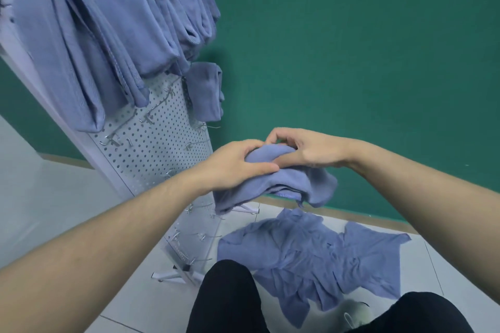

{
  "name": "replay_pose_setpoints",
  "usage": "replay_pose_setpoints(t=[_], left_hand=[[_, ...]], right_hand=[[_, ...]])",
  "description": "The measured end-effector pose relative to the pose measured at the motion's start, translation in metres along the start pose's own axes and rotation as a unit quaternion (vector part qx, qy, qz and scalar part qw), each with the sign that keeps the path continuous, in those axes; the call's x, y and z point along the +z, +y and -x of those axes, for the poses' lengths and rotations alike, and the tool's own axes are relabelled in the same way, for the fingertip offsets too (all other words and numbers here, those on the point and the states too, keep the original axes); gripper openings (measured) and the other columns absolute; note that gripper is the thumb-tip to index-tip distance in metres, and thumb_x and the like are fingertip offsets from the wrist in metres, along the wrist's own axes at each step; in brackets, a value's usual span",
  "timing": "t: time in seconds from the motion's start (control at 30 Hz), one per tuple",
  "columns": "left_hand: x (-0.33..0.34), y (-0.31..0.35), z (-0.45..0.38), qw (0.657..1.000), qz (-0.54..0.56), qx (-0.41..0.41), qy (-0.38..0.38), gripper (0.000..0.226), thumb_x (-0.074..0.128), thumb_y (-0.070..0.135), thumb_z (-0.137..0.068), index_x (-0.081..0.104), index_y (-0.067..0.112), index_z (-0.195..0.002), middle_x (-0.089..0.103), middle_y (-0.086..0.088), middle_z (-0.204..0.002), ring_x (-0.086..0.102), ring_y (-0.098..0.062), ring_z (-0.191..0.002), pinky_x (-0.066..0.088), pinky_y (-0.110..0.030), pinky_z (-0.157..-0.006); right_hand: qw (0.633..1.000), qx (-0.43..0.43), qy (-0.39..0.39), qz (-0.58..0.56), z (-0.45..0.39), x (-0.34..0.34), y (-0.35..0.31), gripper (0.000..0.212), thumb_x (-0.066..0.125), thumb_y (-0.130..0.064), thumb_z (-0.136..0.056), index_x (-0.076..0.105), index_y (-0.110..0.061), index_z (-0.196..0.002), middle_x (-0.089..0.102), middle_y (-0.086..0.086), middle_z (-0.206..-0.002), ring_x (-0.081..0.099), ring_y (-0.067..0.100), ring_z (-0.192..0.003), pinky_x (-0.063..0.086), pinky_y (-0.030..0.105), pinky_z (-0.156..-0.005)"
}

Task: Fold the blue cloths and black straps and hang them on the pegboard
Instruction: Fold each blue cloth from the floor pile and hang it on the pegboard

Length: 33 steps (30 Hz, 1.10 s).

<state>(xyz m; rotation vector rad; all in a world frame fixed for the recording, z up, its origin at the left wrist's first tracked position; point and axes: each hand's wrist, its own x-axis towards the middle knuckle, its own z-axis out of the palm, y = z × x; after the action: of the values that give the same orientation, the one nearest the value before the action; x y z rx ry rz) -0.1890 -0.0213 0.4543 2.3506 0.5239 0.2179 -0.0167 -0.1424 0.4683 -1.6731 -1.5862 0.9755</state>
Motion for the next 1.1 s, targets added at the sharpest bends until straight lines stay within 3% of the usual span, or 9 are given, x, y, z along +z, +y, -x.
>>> replay_pose_setpoints(t=[0.07,0.13,0.23,0.4,0.53,0.7,0.83,0.97,1.1], left_hand=[[-0.005,-0.001,-0.002,1.000,-0.007,-0.023,-0.005,0.025,0.077,0.046,-0.084,0.071,0.022,-0.088,0.069,0.008,-0.078,0.056,-0.005,-0.070,0.045,-0.019,-0.065],[-0.009,-0.004,-0.003,0.998,0.019,-0.054,-0.006,0.040,0.080,0.050,-0.079,0.064,0.013,-0.074,0.056,0.007,-0.066,0.046,-0.007,-0.062,0.036,-0.023,-0.059],[-0.016,-0.012,-0.005,0.988,0.136,-0.075,-0.004,0.065,0.079,0.060,-0.068,0.067,0.002,-0.095,0.067,-0.005,-0.082,0.058,-0.014,-0.076,0.044,-0.035,-0.074],[-0.025,-0.017,-0.012,0.929,0.351,-0.101,0.065,0.037,0.071,0.030,-0.091,0.070,0.003,-0.116,0.074,-0.016,-0.112,0.069,-0.029,-0.107,0.048,-0.045,-0.104],[-0.038,-0.020,-0.022,0.877,0.460,-0.112,0.088,0.040,0.056,0.027,-0.100,0.064,-0.002,-0.126,0.070,-0.020,-0.121,0.065,-0.032,-0.119,0.047,-0.043,-0.108],[-0.052,-0.035,-0.036,0.857,0.494,-0.105,0.097,0.044,0.049,0.030,-0.101,0.061,0.001,-0.132,0.067,-0.019,-0.127,0.061,-0.032,-0.124,0.045,-0.041,-0.110],[-0.058,-0.048,-0.053,0.880,0.431,-0.084,0.183,0.038,0.057,0.030,-0.097,0.067,0.005,-0.124,0.069,-0.015,-0.126,0.062,-0.029,-0.123,0.042,-0.048,-0.112],[-0.062,-0.062,-0.075,0.926,0.193,-0.093,0.312,0.032,0.060,0.051,-0.087,0.068,0.024,-0.101,0.053,0.002,-0.141,0.057,-0.010,-0.121,0.042,-0.033,-0.108],[-0.074,-0.069,-0.103,0.914,0.129,-0.087,0.375,0.019,0.055,0.042,-0.097,0.057,0.022,-0.098,0.054,-0.001,-0.127,0.053,-0.019,-0.120,0.039,-0.033,-0.106]], right_hand=[[0.999,0.014,-0.008,-0.043,-0.003,-0.003,0.000,0.028,0.070,-0.012,-0.093,0.048,-0.013,-0.110,0.061,0.001,-0.070,0.049,0.016,-0.059,0.038,0.026,-0.054],[0.997,0.016,-0.003,-0.075,-0.006,-0.004,0.002,0.029,0.067,-0.008,-0.095,0.043,-0.013,-0.111,0.058,-0.003,-0.063,0.047,0.013,-0.054,0.038,0.022,-0.050],[0.996,-0.032,0.037,-0.072,-0.016,-0.001,0.009,0.031,0.067,-0.016,-0.094,0.047,-0.016,-0.118,0.065,0.018,-0.093,0.059,0.019,-0.083,0.048,0.033,-0.079],[0.968,-0.158,0.188,0.048,-0.027,0.012,0.023,0.054,0.071,-0.040,-0.084,0.052,-0.027,-0.132,0.057,-0.013,-0.135,0.051,0.005,-0.129,0.037,0.024,-0.110],[0.962,-0.154,0.196,0.110,-0.046,0.018,0.026,0.076,0.078,-0.023,-0.079,0.042,-0.032,-0.145,0.048,-0.019,-0.143,0.047,-0.001,-0.131,0.035,0.020,-0.110],[0.945,-0.109,0.281,0.127,-0.085,0.009,0.014,0.054,0.069,-0.031,-0.076,0.055,-0.041,-0.127,0.062,-0.023,-0.121,0.055,0.015,-0.108,0.045,0.040,-0.100],[0.947,-0.097,0.296,0.081,-0.112,-0.006,0.013,0.038,0.058,-0.016,-0.085,0.065,-0.035,-0.117,0.069,-0.019,-0.111,0.058,0.012,-0.101,0.048,0.038,-0.095],[0.944,-0.072,0.300,0.115,-0.143,-0.023,0.006,0.034,0.054,-0.018,-0.085,0.066,-0.035,-0.112,0.072,-0.014,-0.103,0.060,0.013,-0.097,0.050,0.037,-0.088],[0.944,-0.072,0.298,0.122,-0.176,-0.039,0.002,0.039,0.052,-0.019,-0.083,0.064,-0.039,-0.114,0.072,-0.011,-0.103,0.059,0.014,-0.085,0.049,0.032,-0.078]])
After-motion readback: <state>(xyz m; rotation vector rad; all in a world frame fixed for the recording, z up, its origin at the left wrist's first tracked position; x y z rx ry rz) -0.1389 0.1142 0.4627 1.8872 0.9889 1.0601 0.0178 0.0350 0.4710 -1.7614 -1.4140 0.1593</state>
